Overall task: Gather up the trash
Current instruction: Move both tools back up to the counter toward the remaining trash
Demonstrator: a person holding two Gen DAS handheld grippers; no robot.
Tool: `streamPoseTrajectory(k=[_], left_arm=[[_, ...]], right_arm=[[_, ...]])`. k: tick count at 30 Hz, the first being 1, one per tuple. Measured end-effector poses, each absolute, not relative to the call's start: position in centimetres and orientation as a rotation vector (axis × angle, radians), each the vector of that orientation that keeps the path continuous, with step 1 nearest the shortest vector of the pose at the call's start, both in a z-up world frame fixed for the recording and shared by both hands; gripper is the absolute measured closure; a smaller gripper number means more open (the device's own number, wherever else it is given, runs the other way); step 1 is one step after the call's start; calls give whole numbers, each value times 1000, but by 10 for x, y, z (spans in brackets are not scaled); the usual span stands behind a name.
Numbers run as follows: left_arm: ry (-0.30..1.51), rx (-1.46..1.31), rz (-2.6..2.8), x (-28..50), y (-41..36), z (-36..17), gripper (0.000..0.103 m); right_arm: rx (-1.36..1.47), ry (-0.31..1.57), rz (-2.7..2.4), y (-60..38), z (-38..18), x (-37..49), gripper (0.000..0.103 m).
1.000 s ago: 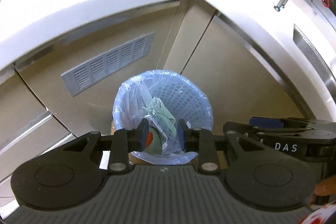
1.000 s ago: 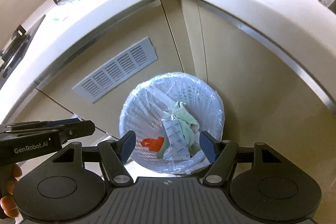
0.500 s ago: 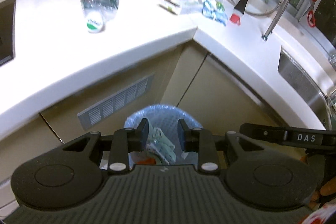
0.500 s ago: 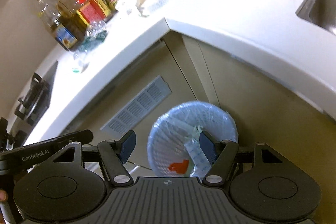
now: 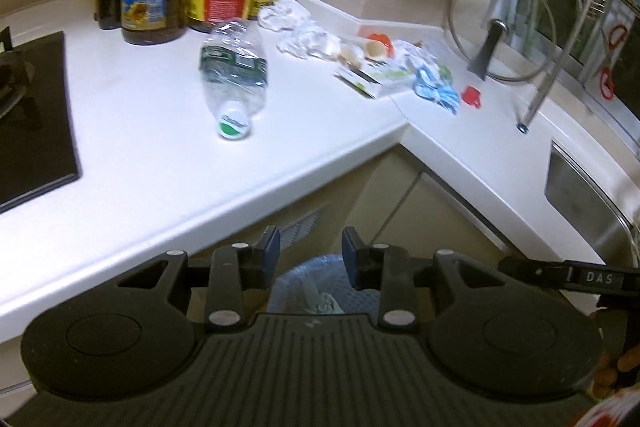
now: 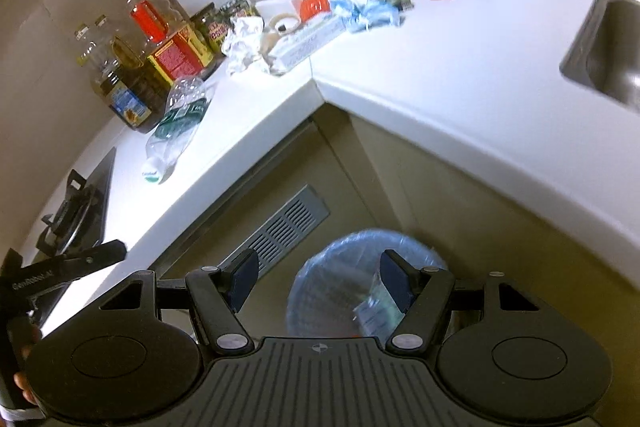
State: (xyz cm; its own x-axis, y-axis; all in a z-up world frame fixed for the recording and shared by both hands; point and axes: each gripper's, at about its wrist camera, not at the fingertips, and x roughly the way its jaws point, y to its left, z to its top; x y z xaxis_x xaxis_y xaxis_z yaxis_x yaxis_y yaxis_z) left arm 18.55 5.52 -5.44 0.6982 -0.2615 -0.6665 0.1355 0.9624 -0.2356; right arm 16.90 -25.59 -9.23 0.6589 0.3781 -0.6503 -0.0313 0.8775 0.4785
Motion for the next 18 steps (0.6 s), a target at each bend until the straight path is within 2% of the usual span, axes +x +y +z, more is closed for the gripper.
streamPoseTrajectory(k=[8,18], left_arm=[[727,-172,-186,208,44,-45,73],[708,-167,-178,275,-9,-39,73]], right_arm=[[350,740,239,-269,-78,204,36],[234,653,288,-306,-63,286,36]])
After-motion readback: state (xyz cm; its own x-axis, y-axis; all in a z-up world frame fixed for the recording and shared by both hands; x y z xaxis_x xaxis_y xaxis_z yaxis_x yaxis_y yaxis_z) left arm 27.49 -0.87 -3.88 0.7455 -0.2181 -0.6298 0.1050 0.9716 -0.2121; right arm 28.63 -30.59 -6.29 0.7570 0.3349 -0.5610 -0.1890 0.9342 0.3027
